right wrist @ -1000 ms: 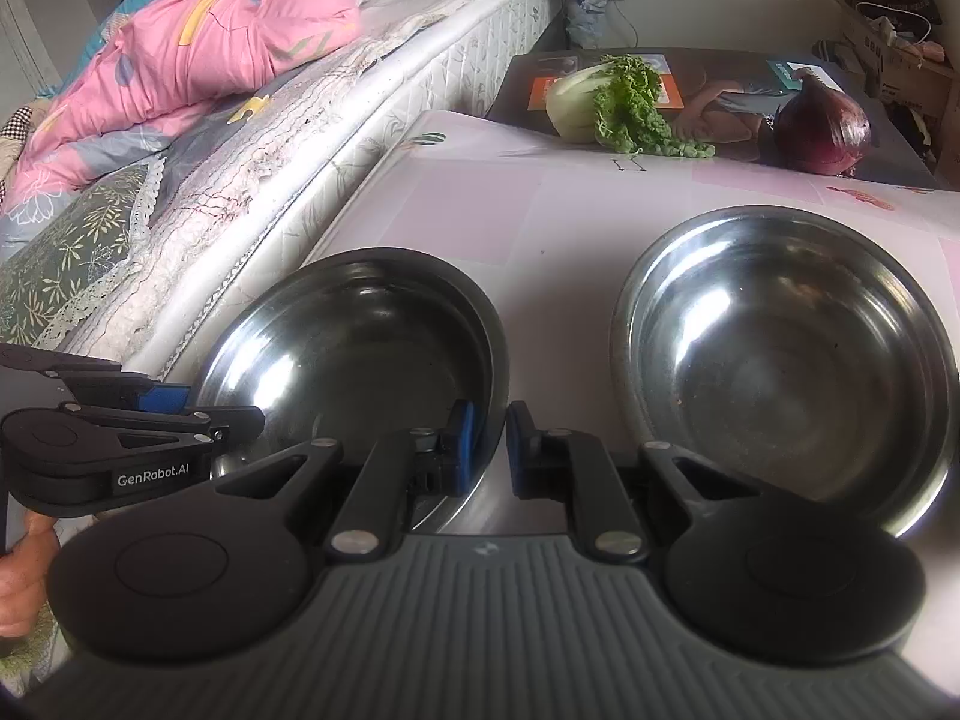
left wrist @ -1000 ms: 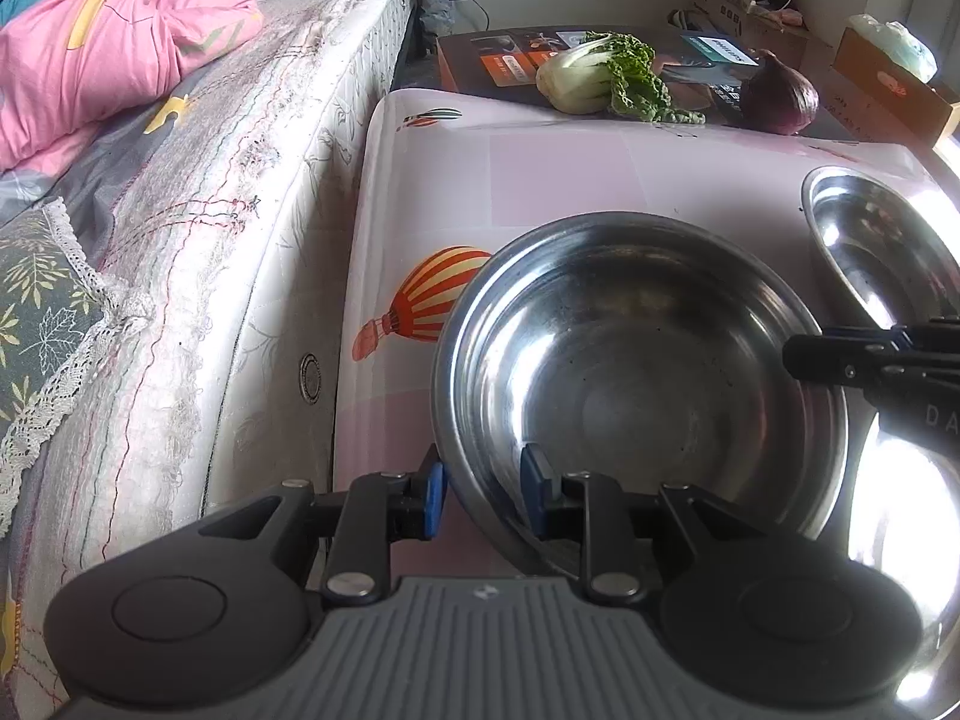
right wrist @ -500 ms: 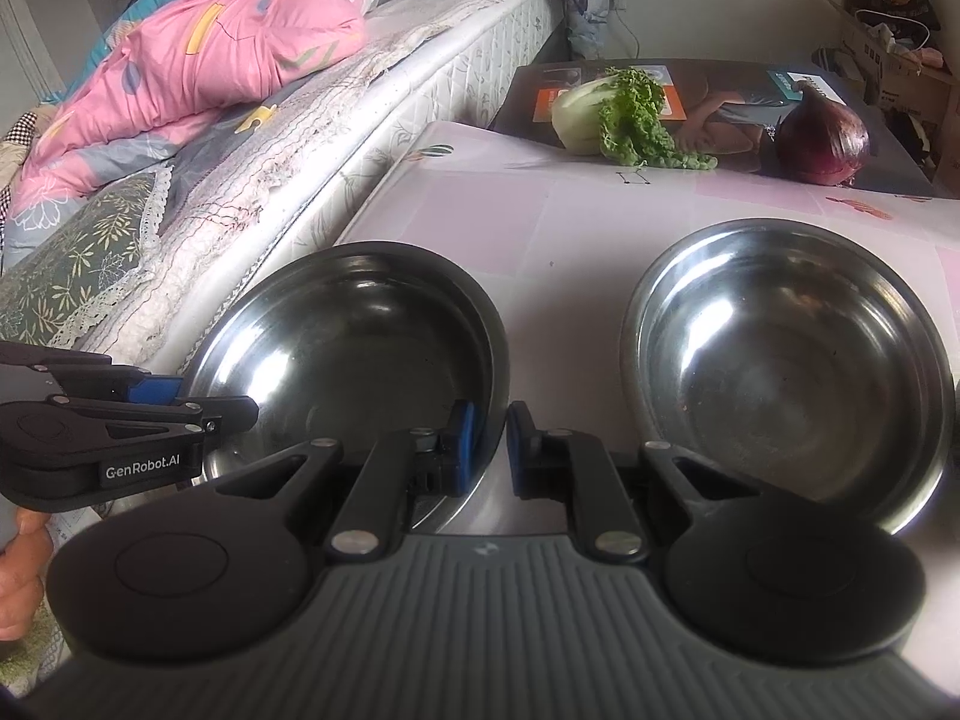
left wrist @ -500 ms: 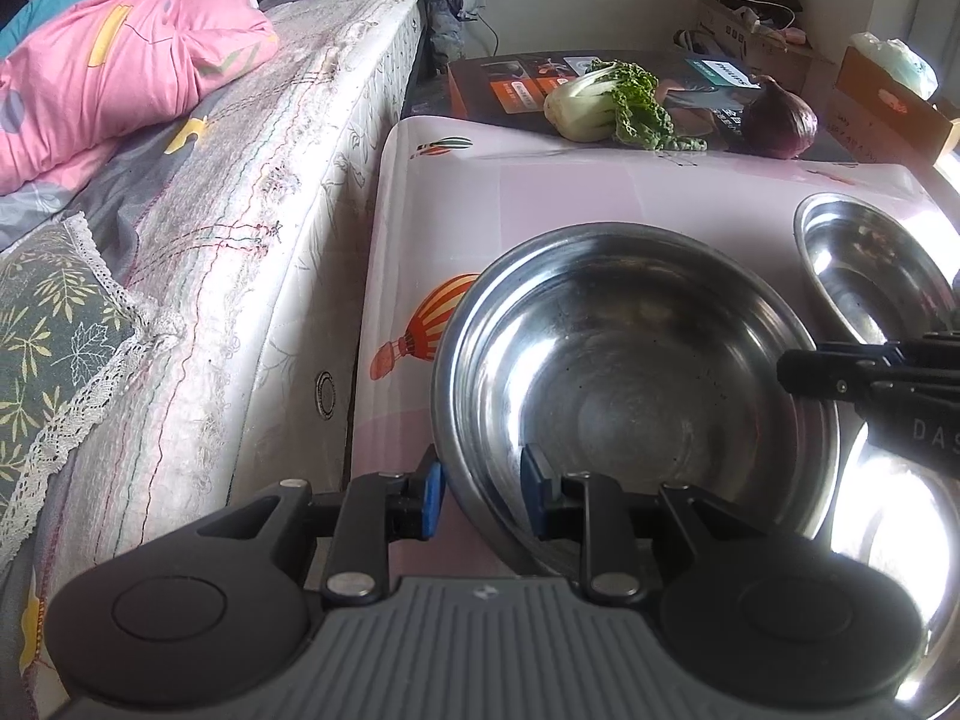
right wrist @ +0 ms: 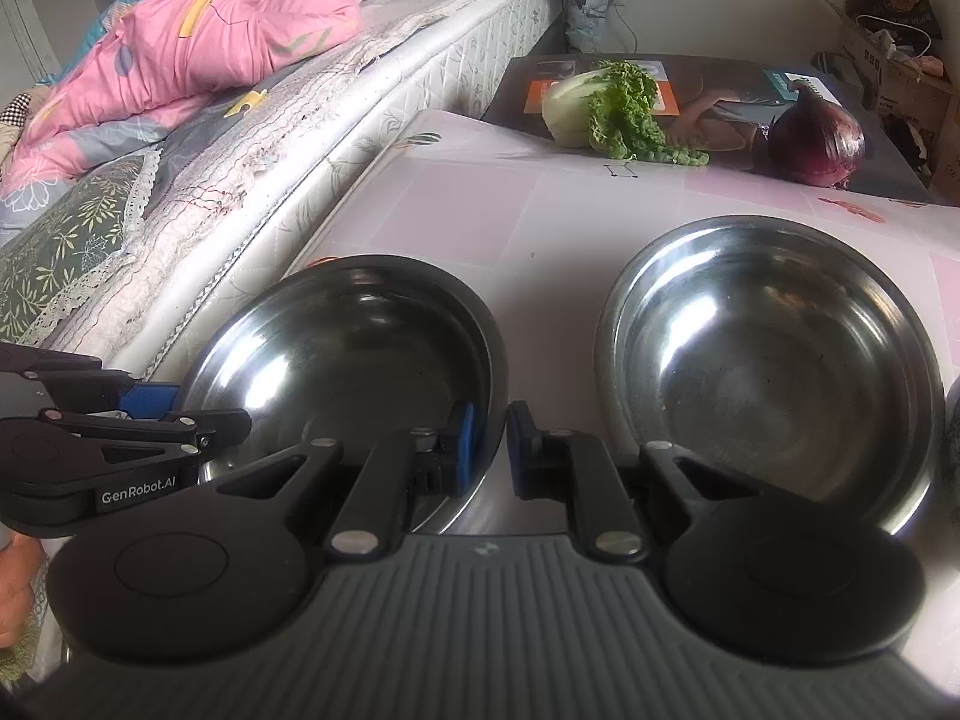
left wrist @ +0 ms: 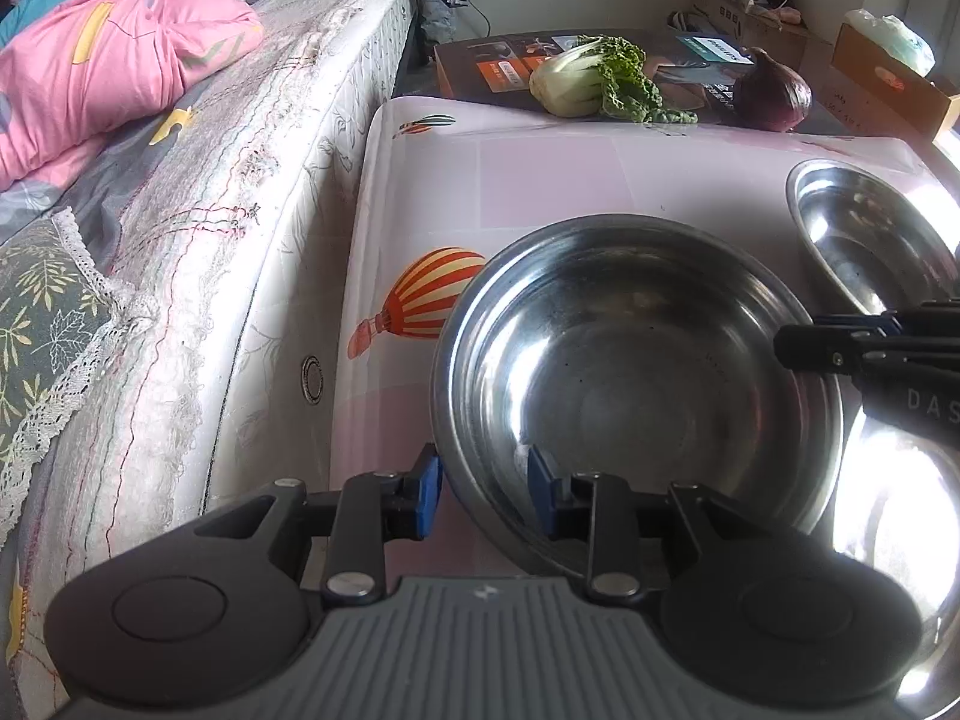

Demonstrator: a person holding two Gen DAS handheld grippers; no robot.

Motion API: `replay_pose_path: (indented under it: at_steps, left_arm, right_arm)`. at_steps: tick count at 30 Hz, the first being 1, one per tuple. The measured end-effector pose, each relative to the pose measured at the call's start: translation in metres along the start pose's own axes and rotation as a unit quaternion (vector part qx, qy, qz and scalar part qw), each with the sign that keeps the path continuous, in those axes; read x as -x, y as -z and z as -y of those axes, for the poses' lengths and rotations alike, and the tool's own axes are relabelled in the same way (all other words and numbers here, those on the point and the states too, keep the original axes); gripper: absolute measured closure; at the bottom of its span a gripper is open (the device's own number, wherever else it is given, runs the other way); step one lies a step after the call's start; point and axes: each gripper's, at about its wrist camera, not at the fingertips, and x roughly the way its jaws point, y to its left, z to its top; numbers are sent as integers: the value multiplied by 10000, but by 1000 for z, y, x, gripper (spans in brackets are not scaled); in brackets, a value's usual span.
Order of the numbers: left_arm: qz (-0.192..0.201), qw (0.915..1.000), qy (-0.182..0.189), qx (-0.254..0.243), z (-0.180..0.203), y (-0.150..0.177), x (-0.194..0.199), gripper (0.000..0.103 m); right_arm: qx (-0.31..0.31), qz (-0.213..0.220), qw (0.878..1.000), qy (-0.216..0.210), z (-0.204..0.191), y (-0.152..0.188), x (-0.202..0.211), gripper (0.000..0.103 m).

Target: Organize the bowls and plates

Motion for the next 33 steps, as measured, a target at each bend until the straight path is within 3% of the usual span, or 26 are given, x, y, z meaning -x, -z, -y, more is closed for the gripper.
replay_pose_path:
  at_steps: [2, 19, 33]
  left_arm:
    - [26, 10000, -15, -10, -1, 3, 1, 60]
    - [23, 9998, 71, -183, 8, 12, -1, 61]
    - [354, 9992, 33, -204, 9, 7, 23, 61]
  right_arm:
    - [48, -2, 10000, -11, -1, 3, 1, 90]
    - [403, 0, 9992, 77, -12, 6, -4, 89]
    - [318, 165, 9993, -49, -10, 1, 11, 89]
